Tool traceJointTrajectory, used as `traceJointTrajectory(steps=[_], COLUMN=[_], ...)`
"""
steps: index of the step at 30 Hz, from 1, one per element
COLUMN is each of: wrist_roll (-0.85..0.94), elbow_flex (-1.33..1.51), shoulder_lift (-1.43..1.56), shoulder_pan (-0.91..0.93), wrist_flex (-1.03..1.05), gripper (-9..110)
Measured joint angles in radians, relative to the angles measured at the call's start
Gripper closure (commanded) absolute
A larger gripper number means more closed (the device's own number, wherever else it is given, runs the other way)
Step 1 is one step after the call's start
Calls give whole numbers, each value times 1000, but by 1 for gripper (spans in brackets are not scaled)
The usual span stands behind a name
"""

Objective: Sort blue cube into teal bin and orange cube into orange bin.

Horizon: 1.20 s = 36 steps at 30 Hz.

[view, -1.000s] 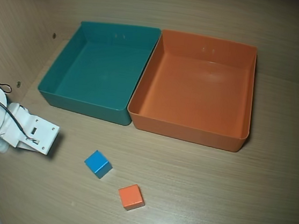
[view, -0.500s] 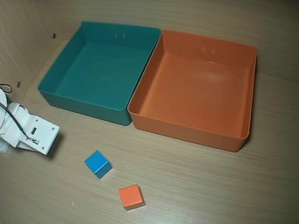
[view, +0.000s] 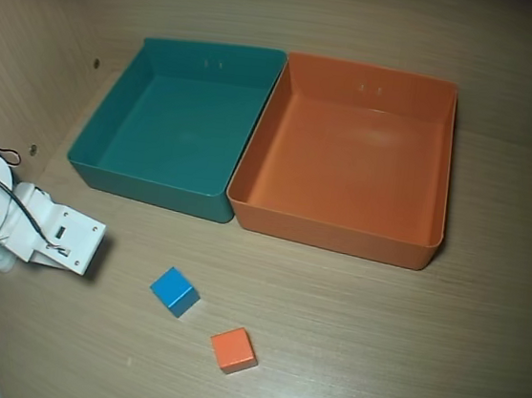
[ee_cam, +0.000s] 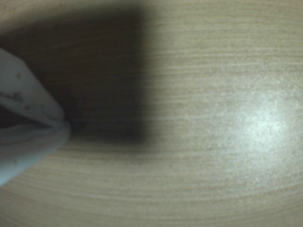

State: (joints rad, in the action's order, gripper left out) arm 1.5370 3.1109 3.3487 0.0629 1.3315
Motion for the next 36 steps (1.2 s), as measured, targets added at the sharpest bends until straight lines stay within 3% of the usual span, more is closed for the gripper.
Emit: traceJointTrajectory(steps=[8,14,26,30,36], wrist_roll=[0,0,-17,-44,-222], elbow_flex=[-29,-259,-907,-1046,-1247], shoulder_lift=[-14,-186,-727,-920,-1206], shoulder_pan=[-2,8,8,12,35], wrist_flex=[0,21,21,31,31], gripper=[107,106,74,72,71])
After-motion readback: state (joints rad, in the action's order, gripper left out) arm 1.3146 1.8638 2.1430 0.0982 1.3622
